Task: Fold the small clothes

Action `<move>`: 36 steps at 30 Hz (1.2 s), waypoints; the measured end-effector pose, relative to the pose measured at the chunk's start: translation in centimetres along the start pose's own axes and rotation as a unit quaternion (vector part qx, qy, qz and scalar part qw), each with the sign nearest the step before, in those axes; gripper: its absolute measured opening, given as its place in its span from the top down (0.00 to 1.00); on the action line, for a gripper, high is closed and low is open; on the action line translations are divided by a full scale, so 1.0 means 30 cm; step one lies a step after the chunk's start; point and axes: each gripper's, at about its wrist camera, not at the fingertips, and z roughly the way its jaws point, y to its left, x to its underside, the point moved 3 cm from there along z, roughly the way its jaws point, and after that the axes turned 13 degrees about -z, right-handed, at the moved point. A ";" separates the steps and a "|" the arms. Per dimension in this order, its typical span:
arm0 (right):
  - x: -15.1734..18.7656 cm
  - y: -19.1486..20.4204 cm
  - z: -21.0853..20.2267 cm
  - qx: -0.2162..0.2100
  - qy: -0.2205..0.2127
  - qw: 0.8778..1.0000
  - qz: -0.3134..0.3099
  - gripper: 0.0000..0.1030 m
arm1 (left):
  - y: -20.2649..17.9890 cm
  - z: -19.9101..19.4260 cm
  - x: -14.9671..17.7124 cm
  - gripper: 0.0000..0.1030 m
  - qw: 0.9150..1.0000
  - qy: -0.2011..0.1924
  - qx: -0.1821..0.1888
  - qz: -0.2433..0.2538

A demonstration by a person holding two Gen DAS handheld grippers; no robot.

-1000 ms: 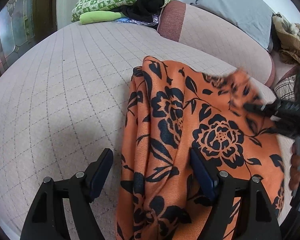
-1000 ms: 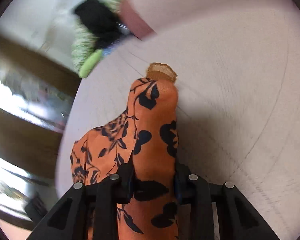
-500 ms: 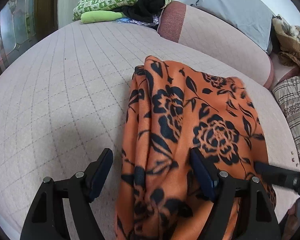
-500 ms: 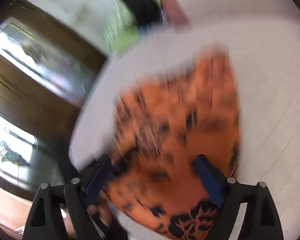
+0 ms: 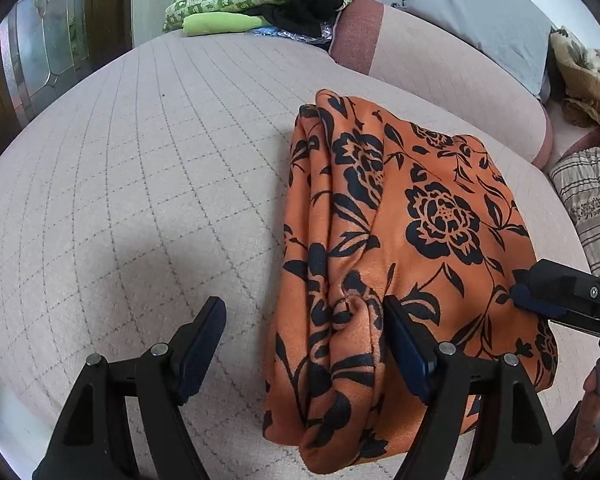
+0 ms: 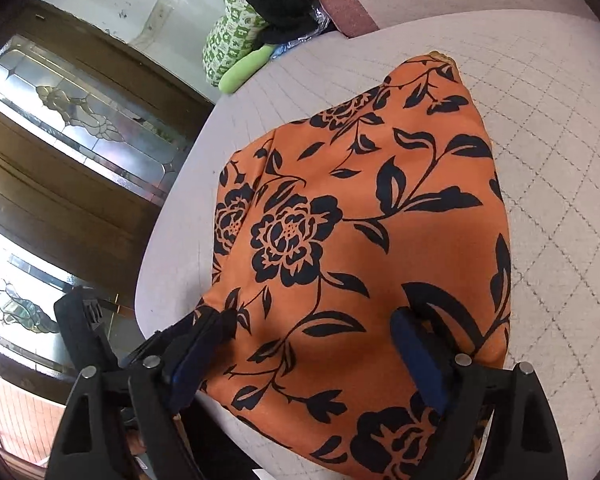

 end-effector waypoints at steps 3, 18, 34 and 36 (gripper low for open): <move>0.009 -0.005 -0.012 -0.005 -0.003 1.000 0.001 0.14 | 0.002 0.001 0.002 0.22 1.000 0.001 0.002 -0.001; 0.009 -0.003 -0.005 -0.009 0.000 1.000 -0.007 0.14 | -0.004 -0.058 -0.175 0.23 0.996 -0.008 0.079 -0.039; 0.014 -0.029 -0.011 -0.042 -0.003 0.999 -0.004 0.14 | 0.083 0.275 -0.384 0.59 0.969 0.139 0.175 -0.110; 0.016 -0.031 -0.014 -0.044 -0.004 0.999 -0.005 0.14 | 0.043 0.232 -0.425 0.58 0.978 0.104 0.162 -0.077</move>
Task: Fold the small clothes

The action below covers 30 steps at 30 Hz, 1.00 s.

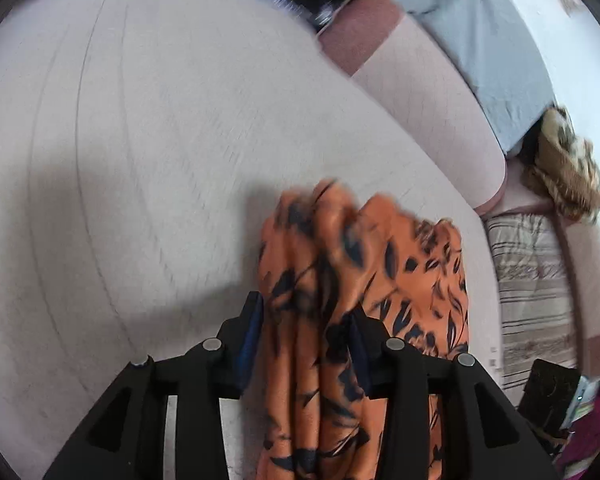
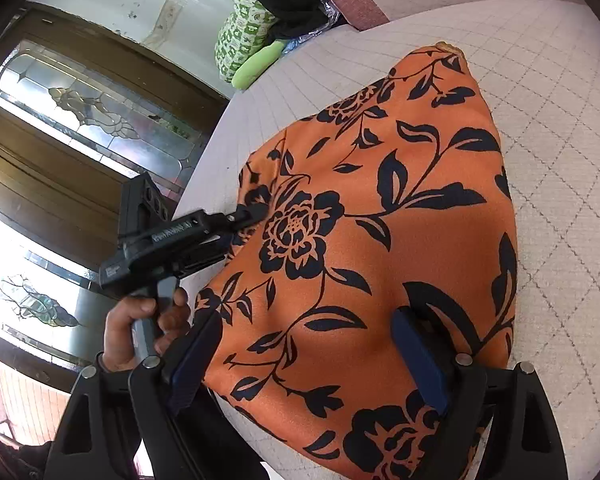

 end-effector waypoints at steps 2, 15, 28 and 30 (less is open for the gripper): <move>0.003 -0.005 -0.001 -0.003 -0.003 1.000 0.001 0.14 | -0.046 0.011 -0.037 0.48 0.999 -0.018 -0.018 0.029; 0.010 -0.019 -0.022 -0.020 -0.011 1.000 0.007 0.14 | -0.027 -0.132 0.035 0.34 0.997 -0.068 -0.041 0.003; 0.038 -0.047 -0.278 0.025 -0.073 0.997 0.021 0.13 | -0.095 -0.122 0.334 0.18 0.985 -0.059 -0.117 0.111; 0.056 -0.111 -0.290 0.030 -0.072 0.995 0.057 0.13 | -0.098 -0.117 0.336 0.18 0.985 -0.061 -0.118 0.112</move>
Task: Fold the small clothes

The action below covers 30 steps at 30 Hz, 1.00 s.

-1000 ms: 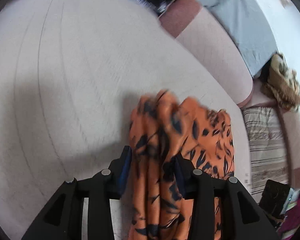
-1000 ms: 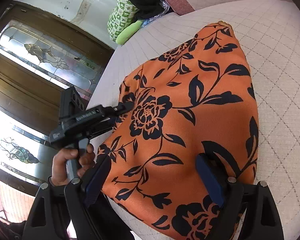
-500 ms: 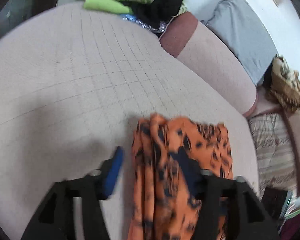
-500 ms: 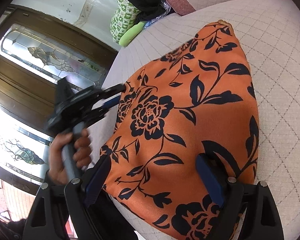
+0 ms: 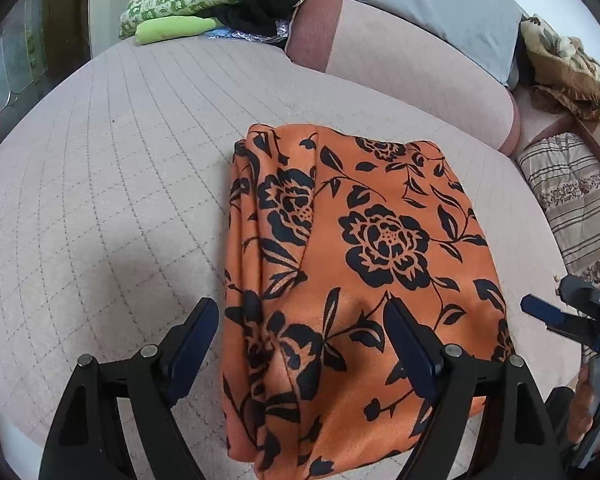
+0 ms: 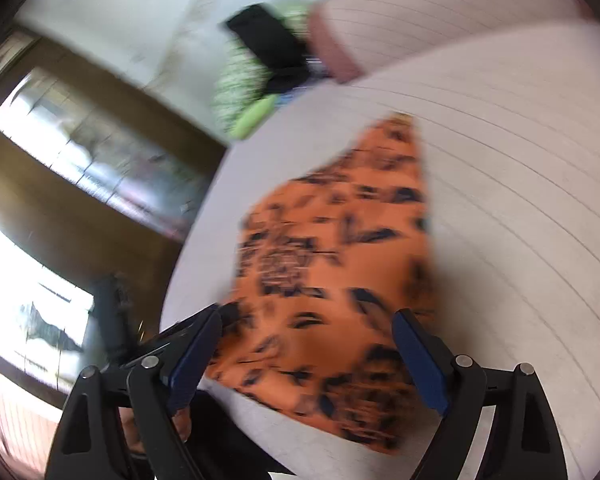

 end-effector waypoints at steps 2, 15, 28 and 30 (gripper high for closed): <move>0.010 -0.057 -0.003 0.004 0.000 1.000 0.026 0.13 | 0.005 0.001 -0.007 0.18 1.000 0.000 0.003 -0.005; -0.048 -0.120 0.109 0.002 0.024 0.999 0.044 0.13 | -0.005 0.014 -0.057 0.18 1.000 -0.003 0.020 -0.016; -0.072 -0.118 0.281 -0.012 0.076 0.997 0.019 0.14 | 0.077 0.125 -0.051 0.21 0.995 0.053 0.066 -0.062; -0.080 -0.100 0.295 -0.006 0.079 0.997 0.005 0.21 | 0.072 0.127 -0.045 0.32 0.995 0.053 0.061 -0.050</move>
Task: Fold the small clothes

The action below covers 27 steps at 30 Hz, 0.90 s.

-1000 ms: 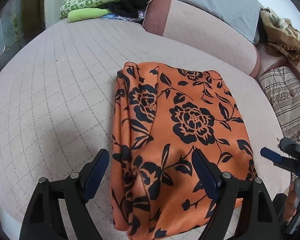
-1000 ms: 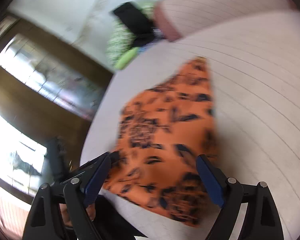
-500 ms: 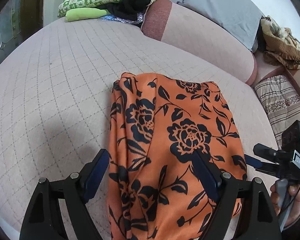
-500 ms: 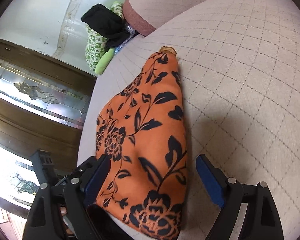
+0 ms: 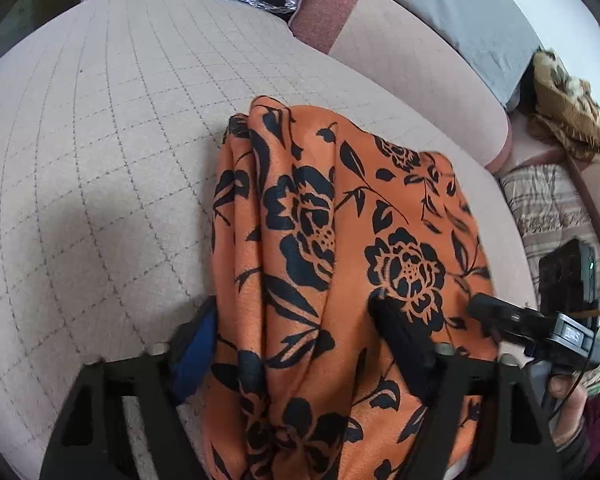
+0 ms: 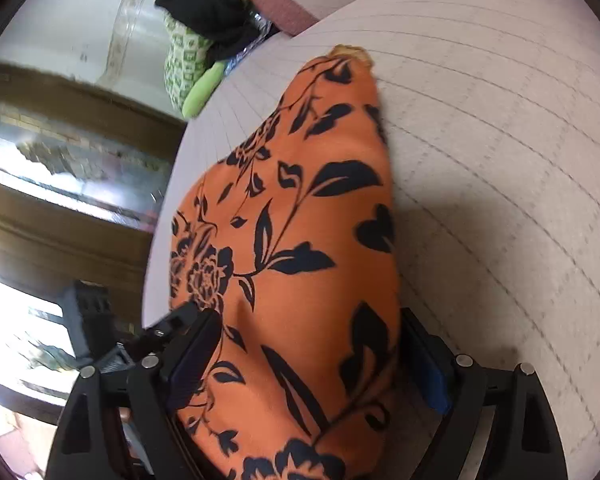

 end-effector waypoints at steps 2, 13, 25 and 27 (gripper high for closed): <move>-0.004 0.004 0.024 0.017 0.017 1.000 -0.007 0.40 | 0.002 0.002 0.003 0.44 1.000 0.004 0.008 -0.001; -0.078 0.112 -0.139 0.027 -0.023 0.996 -0.082 0.64 | -0.195 -0.138 0.011 0.65 0.997 -0.045 0.047 0.050; -0.214 -0.104 -0.423 0.068 -0.099 0.991 -0.064 0.64 | -0.268 -0.050 -0.006 0.64 0.992 -0.024 0.068 0.099; -0.200 -0.164 -0.409 0.073 -0.093 0.992 -0.054 0.64 | -0.241 0.035 0.011 0.62 0.994 0.001 0.055 0.096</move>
